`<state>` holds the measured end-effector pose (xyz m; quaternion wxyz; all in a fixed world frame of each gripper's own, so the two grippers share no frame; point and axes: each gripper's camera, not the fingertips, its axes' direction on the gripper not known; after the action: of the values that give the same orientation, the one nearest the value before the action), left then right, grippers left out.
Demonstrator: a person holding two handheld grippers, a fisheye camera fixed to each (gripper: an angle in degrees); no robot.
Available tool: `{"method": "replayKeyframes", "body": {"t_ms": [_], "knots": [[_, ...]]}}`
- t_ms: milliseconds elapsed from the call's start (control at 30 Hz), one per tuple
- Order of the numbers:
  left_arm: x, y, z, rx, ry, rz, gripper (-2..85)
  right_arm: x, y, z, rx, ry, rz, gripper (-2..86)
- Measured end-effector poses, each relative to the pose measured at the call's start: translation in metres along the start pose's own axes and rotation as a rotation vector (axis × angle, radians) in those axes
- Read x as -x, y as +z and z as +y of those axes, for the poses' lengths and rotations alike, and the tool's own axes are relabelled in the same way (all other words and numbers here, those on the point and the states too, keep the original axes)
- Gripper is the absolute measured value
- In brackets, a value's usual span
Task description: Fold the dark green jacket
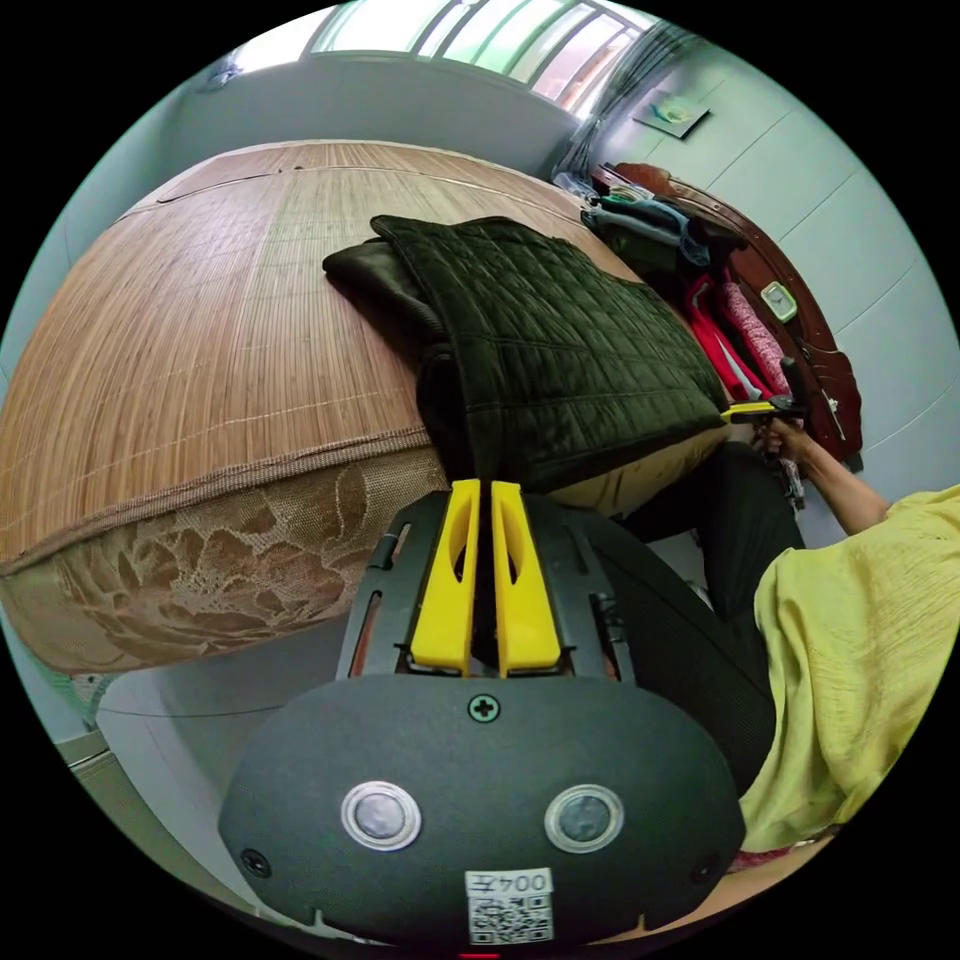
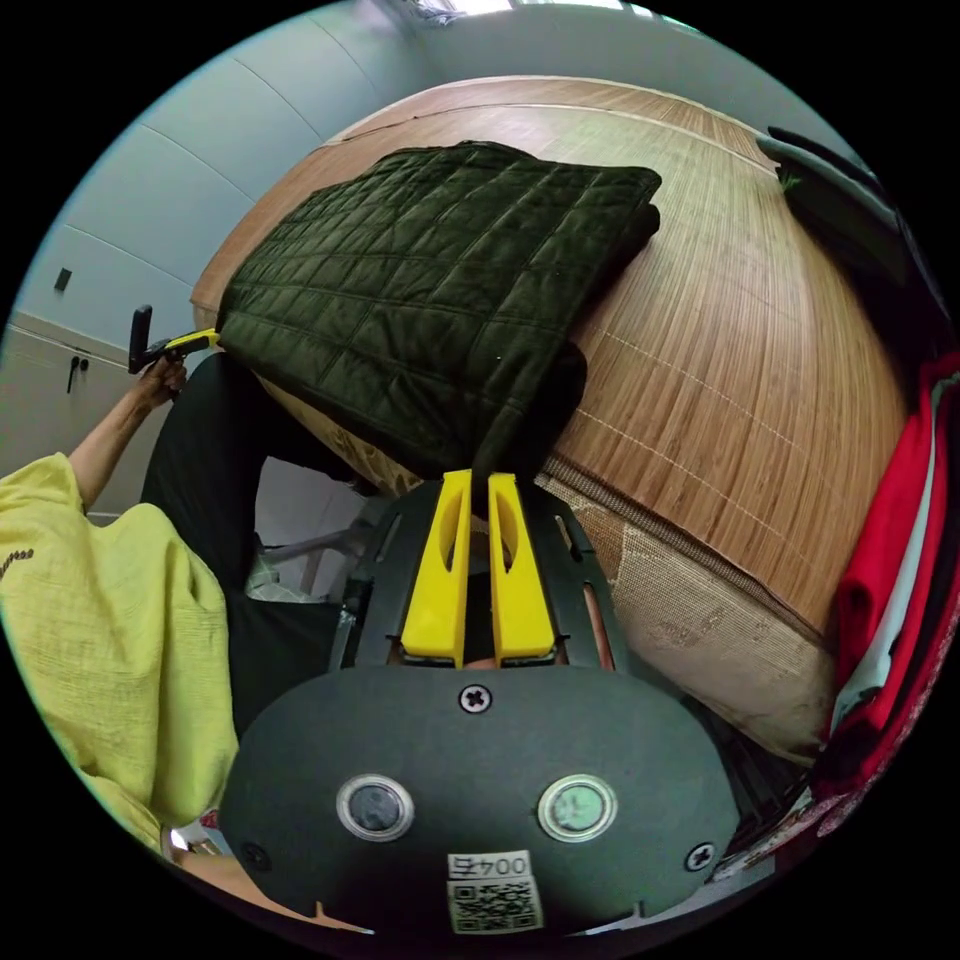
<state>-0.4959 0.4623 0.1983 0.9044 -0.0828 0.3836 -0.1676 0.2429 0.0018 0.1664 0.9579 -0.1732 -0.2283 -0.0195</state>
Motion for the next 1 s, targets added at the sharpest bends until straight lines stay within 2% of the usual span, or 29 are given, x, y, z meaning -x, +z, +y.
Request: {"method": "replayKeyframes", "body": {"t_ms": [167, 300, 400, 500, 567, 600, 800, 867, 1000], "knots": [[-0.01, -0.021, 0.004, 0.01, -0.007, -0.044, 6.5, 0.024, -0.031, 0.002, -0.042, -0.012, 0.108, 9.9], [-0.044, -0.054, -0.01, -0.172, 0.015, -0.081, 8.5, 0.066, -0.041, -0.015, -0.146, -0.096, 0.214, 14.1], [-0.079, -0.041, -0.046, -0.239, 0.084, -0.093, 10.0, 0.092, -0.018, -0.044, -0.156, -0.123, 0.276, 16.1], [-0.105, 0.0, -0.089, -0.173, 0.131, -0.111, 12.7, 0.104, 0.012, -0.069, -0.146, -0.083, 0.319, 16.8], [-0.11, 0.032, -0.108, -0.06, 0.131, -0.173, 14.3, 0.103, 0.042, -0.081, -0.034, -0.055, 0.33, 16.9], [-0.11, 0.054, -0.114, 0.028, 0.137, -0.202, 14.8, 0.1, 0.052, -0.08, -0.051, -0.02, 0.314, 17.1], [-0.124, 0.068, -0.12, 0.006, 0.164, -0.273, 14.7, 0.083, 0.052, -0.07, -0.158, 0.022, 0.21, 16.6], [-0.122, 0.066, -0.124, -0.001, 0.149, -0.244, 14.6, 0.081, 0.044, -0.069, -0.156, 0.026, 0.192, 16.4], [-0.124, 0.048, -0.133, -0.044, 0.041, -0.174, 14.2, 0.072, 0.01, -0.036, -0.314, 0.122, 0.084, 14.4]]}}
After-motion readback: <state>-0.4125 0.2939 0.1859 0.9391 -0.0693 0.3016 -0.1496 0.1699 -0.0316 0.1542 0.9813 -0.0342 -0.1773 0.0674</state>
